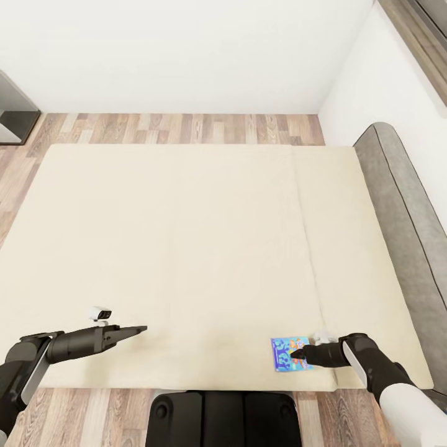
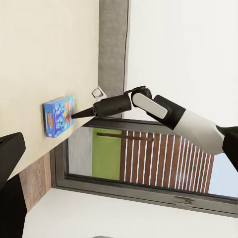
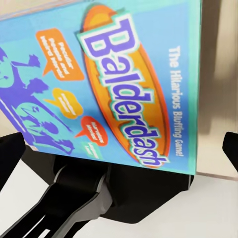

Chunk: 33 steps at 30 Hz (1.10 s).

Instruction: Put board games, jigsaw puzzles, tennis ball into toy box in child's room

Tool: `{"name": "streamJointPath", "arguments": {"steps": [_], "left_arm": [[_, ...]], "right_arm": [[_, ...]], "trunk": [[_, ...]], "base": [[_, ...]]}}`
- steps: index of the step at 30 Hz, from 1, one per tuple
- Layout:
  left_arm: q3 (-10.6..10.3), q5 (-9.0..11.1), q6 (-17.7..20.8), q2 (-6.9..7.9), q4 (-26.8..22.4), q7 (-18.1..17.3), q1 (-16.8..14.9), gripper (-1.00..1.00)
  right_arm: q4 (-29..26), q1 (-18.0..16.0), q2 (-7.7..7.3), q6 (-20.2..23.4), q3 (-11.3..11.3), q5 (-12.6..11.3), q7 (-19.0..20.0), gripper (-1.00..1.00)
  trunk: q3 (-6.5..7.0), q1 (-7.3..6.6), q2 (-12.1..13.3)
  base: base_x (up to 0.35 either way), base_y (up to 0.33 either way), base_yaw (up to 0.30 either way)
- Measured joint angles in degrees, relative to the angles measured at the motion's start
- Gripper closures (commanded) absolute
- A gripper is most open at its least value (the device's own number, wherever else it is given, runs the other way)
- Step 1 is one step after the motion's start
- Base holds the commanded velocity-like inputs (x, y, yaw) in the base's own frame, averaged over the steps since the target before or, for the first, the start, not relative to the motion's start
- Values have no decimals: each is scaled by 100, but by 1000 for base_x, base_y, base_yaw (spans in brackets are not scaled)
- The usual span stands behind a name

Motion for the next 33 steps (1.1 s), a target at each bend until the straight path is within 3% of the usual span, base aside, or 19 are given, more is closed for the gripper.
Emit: {"name": "streamJointPath", "arguments": {"steps": [33], "left_arm": [[1,0,0,0,9,0,0,-100]], "right_arm": [[-21,-254,74,-101,-10,0,-35,-100]], "trunk": [[0,0,0]], "base": [[0,0,0]]}}
